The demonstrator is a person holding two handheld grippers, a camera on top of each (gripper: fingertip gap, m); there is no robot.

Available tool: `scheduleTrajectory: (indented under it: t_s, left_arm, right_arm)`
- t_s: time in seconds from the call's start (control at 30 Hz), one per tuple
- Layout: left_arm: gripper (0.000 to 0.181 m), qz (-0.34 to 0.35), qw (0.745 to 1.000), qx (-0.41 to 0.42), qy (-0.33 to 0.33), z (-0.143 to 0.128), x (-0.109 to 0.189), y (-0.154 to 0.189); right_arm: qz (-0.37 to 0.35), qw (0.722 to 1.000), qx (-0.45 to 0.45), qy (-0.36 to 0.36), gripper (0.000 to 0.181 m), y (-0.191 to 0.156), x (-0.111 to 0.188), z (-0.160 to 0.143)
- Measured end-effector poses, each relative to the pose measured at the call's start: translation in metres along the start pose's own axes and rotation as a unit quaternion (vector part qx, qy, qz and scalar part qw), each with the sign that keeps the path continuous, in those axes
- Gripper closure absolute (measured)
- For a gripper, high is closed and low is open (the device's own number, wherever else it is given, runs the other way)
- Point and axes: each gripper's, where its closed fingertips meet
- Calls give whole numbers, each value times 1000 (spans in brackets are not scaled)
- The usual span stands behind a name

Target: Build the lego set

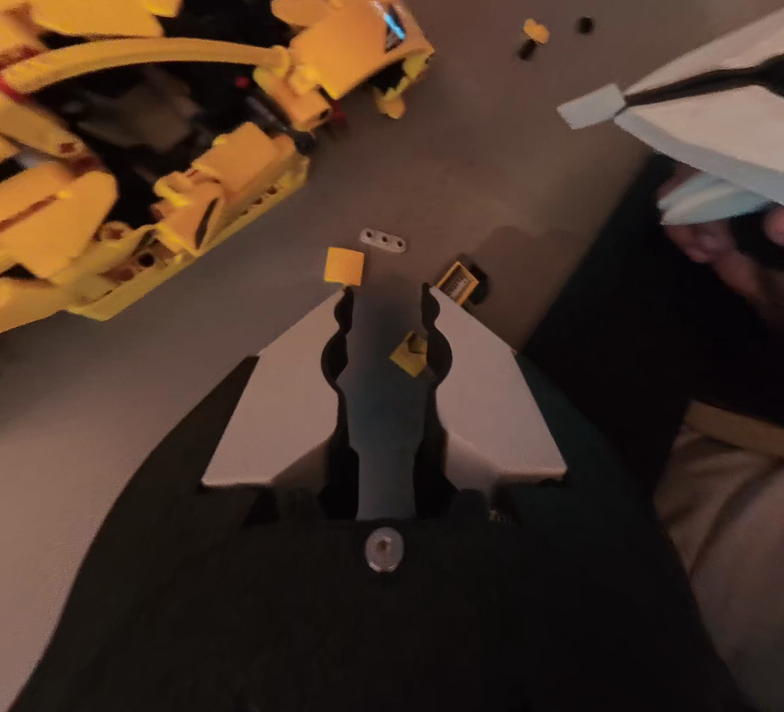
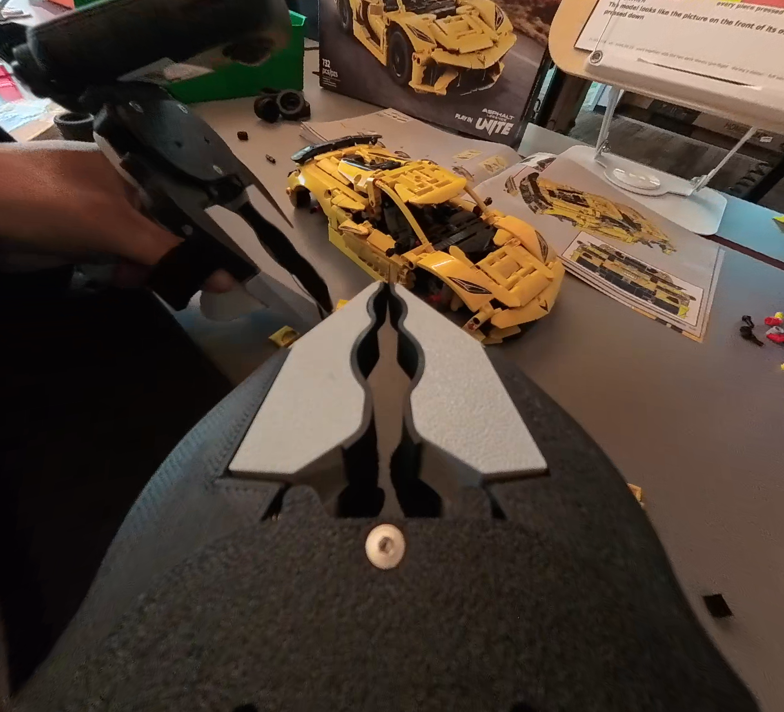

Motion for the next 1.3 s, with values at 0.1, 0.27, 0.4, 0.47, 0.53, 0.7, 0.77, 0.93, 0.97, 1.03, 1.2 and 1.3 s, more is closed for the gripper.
scheduleTrajectory:
  t_s: [0.1,0.27,0.4,0.47,0.53,0.7,0.77,0.93,0.97,1.03,1.2,1.3]
  left_arm:
    - [148,-11,999,-42,5,2,7,-2]
    - [145,-62,970,-234,27,5,15,-14]
    - [144,-132,974,-182,-3,1,8,-8]
    - [144,-156,974,-163,-6,-2,3,0]
    - [144,-189,967,-173,-7,-6,2,15]
    - [144,-188,955,-229,25,2,7,18]
    - [144,-156,958,-237,36,12,6,3]
    - [142,-147,971,-189,10,8,-5,-5]
    - [141,-139,971,-193,17,10,-8,-7]
    - [135,-123,971,-202,19,11,-12,-7]
    - [135,-133,967,-216,7,6,-12,2]
    - [135,-157,968,-197,-5,-1,-5,12]
  right_arm:
    - [-2,1000,4,-3,181,0,-1,-1]
    - [4,1000,-6,-4,181,0,-1,-1]
    - [5,1000,-5,-14,181,-1,-3,-4]
    - [3,1000,0,-16,181,-1,-3,-4]
    - [4,1000,4,-21,181,-2,-4,-6]
    - [6,999,16,-27,181,-4,-5,-7]
    - [7,999,20,-30,181,-5,-6,-8]
    - [7,999,19,-31,181,-5,-6,-8]
    - [7,999,18,-30,181,-5,-6,-8]
    - [10,999,16,-30,181,-6,-6,-8]
    - [11,999,17,-25,181,-6,-5,-6]
    - [11,999,19,-26,181,-7,-5,-7]
Point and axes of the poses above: each gripper's, where its closed fingertips meet, x back along the fingers, z out of its top, y = z × x across the jaws, and after that the axes turned 7 degrees about y, right-handed
